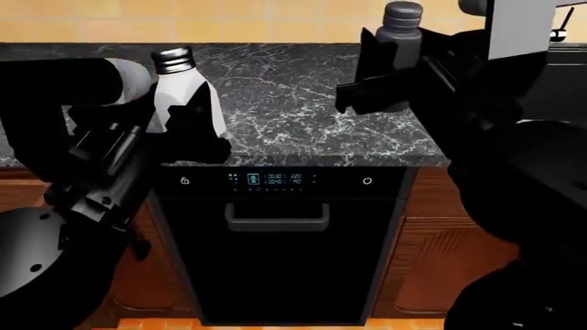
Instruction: Pick and place the shaker into the drawer. Then close the cabinet.
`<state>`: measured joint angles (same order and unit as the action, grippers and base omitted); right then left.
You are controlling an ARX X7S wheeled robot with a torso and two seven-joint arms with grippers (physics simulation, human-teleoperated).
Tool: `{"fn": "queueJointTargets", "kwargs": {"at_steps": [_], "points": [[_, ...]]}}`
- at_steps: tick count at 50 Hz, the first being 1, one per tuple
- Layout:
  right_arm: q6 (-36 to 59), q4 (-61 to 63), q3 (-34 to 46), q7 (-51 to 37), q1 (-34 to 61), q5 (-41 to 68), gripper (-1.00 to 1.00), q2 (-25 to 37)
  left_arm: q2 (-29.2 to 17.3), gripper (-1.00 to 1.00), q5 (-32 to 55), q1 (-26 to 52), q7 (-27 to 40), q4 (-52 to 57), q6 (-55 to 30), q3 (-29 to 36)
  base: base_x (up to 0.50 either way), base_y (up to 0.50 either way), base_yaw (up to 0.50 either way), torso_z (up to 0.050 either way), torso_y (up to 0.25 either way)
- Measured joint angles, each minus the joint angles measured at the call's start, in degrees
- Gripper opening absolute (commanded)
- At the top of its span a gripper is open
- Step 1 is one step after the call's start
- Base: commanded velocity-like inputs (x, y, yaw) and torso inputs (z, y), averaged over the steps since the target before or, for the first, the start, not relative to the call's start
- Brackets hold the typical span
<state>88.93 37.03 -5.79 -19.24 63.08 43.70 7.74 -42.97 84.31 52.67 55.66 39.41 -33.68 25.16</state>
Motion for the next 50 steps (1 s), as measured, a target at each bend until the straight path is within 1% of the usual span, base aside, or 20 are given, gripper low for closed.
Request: {"fn": "queueJointTargets", "kwargs": {"at_steps": [8,21,32,50], "points": [[-1.3,-0.8,-1.4,-7.2,-0.1,9.9,-1.0,1.3,-0.1,-1.0,0.1,-0.2,0.1,0.3,0.0,0.1,-0.5,-0.02,0.0,0.0,0.0],[-2.8,-1.3,-2.2,-12.5,-0.6,16.9,-1.0,2.4,-0.2,-1.0,0.3,-0.4,0.3,0.9,0.1,0.3,-0.5,0.04,0.0,0.0,0.0],[-3.4,-1.3,-1.6,-14.5,-0.7,19.9,-1.0,3.2,-0.4,-1.0,0.7,-0.5,0.7,1.4,0.0,0.3,-0.5,0.28,0.0,0.001,0.0],[-4.9,-1.6,0.1,-15.8,-1.0,22.3,-1.0,4.6,-0.2,-1.0,0.9,0.0,1.4,1.9,-0.3,0.6,-0.5,0.39,0.0,0.0,0.0]]}}
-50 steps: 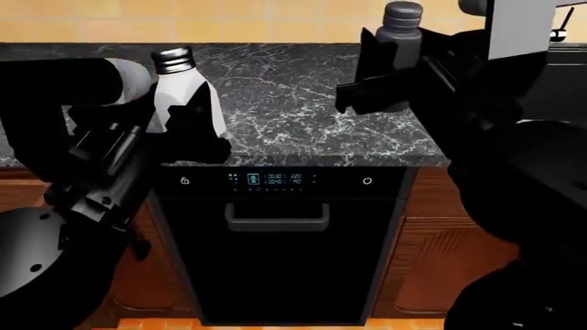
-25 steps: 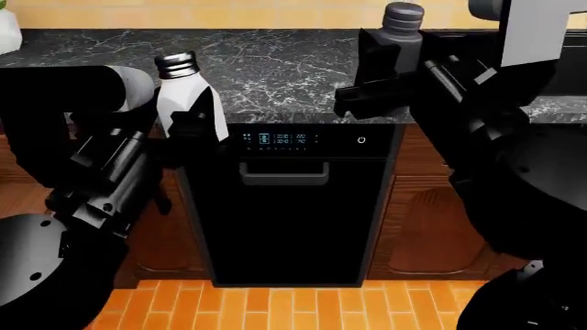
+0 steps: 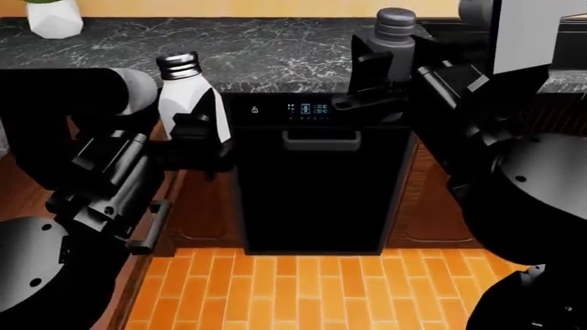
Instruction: Pick and place the shaker into the drawer. Then close the cabinet.
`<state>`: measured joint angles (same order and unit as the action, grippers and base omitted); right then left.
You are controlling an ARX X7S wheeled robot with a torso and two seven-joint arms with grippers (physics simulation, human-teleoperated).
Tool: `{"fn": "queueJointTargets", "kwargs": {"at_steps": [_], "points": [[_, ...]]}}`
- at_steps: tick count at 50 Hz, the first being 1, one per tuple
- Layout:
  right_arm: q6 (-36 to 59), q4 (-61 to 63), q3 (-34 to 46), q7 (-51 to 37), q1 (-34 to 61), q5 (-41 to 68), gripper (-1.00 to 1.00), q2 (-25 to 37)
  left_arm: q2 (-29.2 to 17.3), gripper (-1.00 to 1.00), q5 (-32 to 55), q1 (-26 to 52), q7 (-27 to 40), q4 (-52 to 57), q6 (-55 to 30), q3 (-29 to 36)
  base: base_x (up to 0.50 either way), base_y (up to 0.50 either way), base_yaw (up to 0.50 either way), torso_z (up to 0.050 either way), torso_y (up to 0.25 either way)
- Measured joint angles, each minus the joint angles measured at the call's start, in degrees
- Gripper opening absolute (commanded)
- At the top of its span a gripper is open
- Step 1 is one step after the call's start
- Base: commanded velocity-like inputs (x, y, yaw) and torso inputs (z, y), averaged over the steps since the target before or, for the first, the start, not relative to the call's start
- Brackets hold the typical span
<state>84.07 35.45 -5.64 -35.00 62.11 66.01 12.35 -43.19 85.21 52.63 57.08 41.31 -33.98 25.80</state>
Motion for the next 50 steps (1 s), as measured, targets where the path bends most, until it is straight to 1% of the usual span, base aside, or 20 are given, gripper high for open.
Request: {"fn": "queueJointTargets", "kwargs": {"at_steps": [18,26,35,41,50], "points": [[-1.4,-0.4,1.3,-1.5,-0.2,2.0,-1.0,1.1,0.1,-1.0,0.6,0.5,0.6,0.5,-0.2,0.2,-0.44,0.44,0.0,0.001,0.0],[-2.0,-0.5,1.8,-2.4,-0.2,2.9,-1.0,1.6,-0.1,-1.0,0.7,0.7,0.6,0.6,-0.2,0.2,-0.25,0.5,0.0,0.0,0.0],[-3.1,-0.7,2.5,-3.0,-0.2,3.4,-1.0,2.0,-0.2,-1.0,0.7,0.7,0.5,0.7,-0.2,0.2,-0.04,0.5,0.0,0.0,0.0],[-4.0,-0.6,2.8,-3.1,-0.4,3.5,-1.0,2.5,-0.1,-1.0,0.7,0.8,0.7,0.7,-0.3,0.3,0.28,0.47,0.0,0.0,0.0],[-5.2,-0.5,3.0,-3.4,-0.8,4.0,-1.0,2.9,0.0,-1.0,0.8,1.3,0.9,0.6,-0.6,0.5,0.0,0.0,0.0,0.0,0.0]]}}
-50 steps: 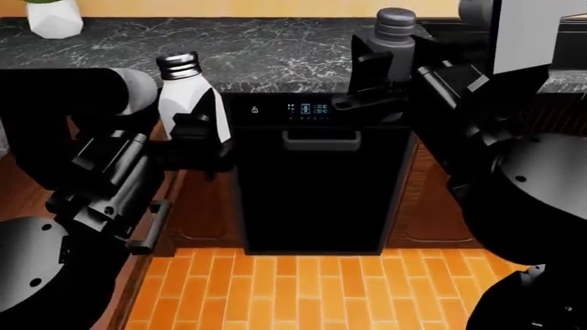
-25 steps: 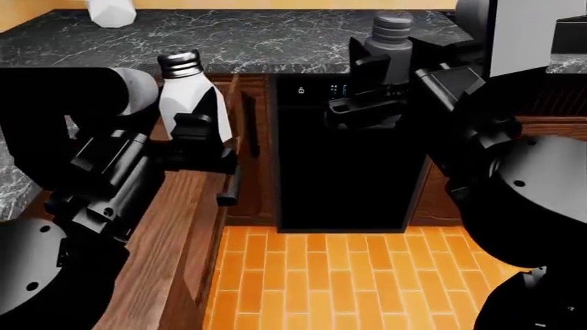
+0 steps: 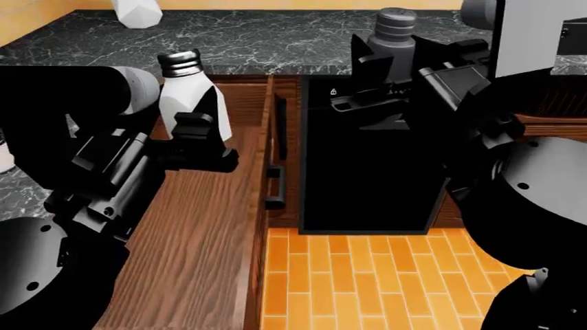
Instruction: Pick and place the shaker into the drawer. Then close the cabinet.
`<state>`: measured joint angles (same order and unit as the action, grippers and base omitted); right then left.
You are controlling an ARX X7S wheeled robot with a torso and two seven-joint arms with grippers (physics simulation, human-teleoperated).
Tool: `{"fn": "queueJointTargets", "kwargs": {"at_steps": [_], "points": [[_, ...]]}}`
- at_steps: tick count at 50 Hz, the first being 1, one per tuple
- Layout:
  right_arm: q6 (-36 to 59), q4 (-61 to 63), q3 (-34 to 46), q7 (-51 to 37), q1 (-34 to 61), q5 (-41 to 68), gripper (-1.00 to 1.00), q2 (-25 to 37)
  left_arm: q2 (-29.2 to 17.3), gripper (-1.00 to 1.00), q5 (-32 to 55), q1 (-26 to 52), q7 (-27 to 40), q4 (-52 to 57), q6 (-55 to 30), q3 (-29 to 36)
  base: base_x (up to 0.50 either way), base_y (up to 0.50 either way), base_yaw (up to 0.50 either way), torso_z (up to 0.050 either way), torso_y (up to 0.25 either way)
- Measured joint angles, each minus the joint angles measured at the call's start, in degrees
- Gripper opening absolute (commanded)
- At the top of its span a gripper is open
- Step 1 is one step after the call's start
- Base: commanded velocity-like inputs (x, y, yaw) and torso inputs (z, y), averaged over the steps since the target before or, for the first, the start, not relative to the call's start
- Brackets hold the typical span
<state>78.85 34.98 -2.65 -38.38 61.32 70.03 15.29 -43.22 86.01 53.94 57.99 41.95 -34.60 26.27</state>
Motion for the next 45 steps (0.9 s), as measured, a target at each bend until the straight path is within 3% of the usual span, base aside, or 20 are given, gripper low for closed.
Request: {"fn": "queueJointTargets", "kwargs": {"at_steps": [18,27,36,45], "points": [[1.4,-1.6,1.5,-2.6,4.1,3.4,-1.0,0.7,0.2,-1.0,-5.4,8.9,-5.5,-11.1,-5.6,3.5,0.0,0.0,0.0,0.001,0.0],[1.5,-2.0,2.1,-3.6,5.2,4.9,-1.0,1.1,3.4,-1.0,-18.4,18.1,-16.3,-29.1,-9.6,12.1,0.0,0.0,0.0,0.0,0.0],[0.9,-2.1,2.8,-3.9,5.0,5.4,-1.0,1.9,10.0,-1.0,-31.0,25.4,-26.9,-50.9,-10.0,21.6,0.0,0.0,0.0,0.0,0.0],[0.0,-1.9,3.3,-3.9,4.0,5.4,-1.0,2.8,15.3,-1.0,-39.1,29.2,-34.9,-68.3,-9.5,28.6,0.0,0.0,0.0,0.0,0.0]]}}
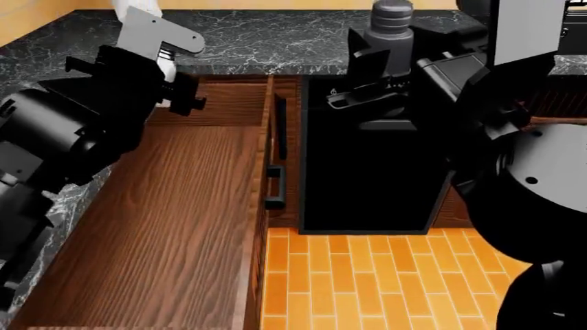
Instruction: Pick and place the shaker into the drawer. Then close the cabinet.
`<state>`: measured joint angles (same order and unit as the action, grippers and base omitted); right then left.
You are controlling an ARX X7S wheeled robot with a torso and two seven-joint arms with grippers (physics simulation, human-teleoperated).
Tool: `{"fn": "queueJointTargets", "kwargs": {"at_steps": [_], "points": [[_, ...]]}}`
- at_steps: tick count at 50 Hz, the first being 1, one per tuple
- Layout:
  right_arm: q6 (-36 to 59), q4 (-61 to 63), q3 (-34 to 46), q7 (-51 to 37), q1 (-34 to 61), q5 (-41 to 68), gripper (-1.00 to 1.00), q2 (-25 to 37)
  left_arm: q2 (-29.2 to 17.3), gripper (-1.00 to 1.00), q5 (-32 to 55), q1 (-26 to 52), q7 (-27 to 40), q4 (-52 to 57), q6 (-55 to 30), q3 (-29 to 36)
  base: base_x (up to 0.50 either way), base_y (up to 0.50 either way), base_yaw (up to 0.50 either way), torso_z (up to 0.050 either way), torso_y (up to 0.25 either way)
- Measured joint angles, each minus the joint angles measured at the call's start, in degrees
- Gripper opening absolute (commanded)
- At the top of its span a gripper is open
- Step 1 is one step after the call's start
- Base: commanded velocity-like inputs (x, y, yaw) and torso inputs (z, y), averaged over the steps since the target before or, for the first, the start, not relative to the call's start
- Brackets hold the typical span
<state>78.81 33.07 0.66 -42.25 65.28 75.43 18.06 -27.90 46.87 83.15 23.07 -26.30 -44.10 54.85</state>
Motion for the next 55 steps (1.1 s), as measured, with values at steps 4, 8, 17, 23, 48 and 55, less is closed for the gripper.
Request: {"fn": "queueJointTargets", "kwargs": {"at_steps": [4,8,17,23,48,55], "points": [[-0.4,0.1,0.1,0.0,-0.5,0.1,-1.0,0.3,1.3,-1.0,-1.8,-0.5,-2.1,-4.0,-0.2,2.2,0.0,0.0,0.0,0.0,0.0],[-0.8,0.2,0.2,-0.2,-0.8,0.3,-1.0,0.6,2.0,-1.0,-3.2,-1.7,-3.7,-6.0,-0.8,4.5,0.0,0.0,0.0,0.0,0.003],[-1.4,0.2,0.2,-0.9,-0.5,1.2,-1.0,0.9,2.5,-1.0,-4.8,-5.4,-6.2,-7.3,-1.9,8.6,0.0,0.0,0.0,0.0,0.0],[-1.6,0.3,0.1,-1.7,-0.4,2.1,-1.0,1.1,2.9,-1.0,-5.5,-8.5,-7.1,-9.0,-1.6,10.5,0.0,0.0,0.0,0.0,0.0],[-3.1,1.7,-0.1,-4.3,-1.4,5.0,-1.0,2.1,4.9,1.0,-6.7,-15.6,-8.8,-16.1,0.0,13.1,0.0,0.0,0.0,0.0,0.0],[-3.6,2.0,-0.1,-4.7,-1.7,5.5,-1.0,2.5,3.1,1.0,-5.4,-13.0,-7.4,-11.8,-0.4,10.9,0.0,0.0,0.0,0.0,0.001]]}}
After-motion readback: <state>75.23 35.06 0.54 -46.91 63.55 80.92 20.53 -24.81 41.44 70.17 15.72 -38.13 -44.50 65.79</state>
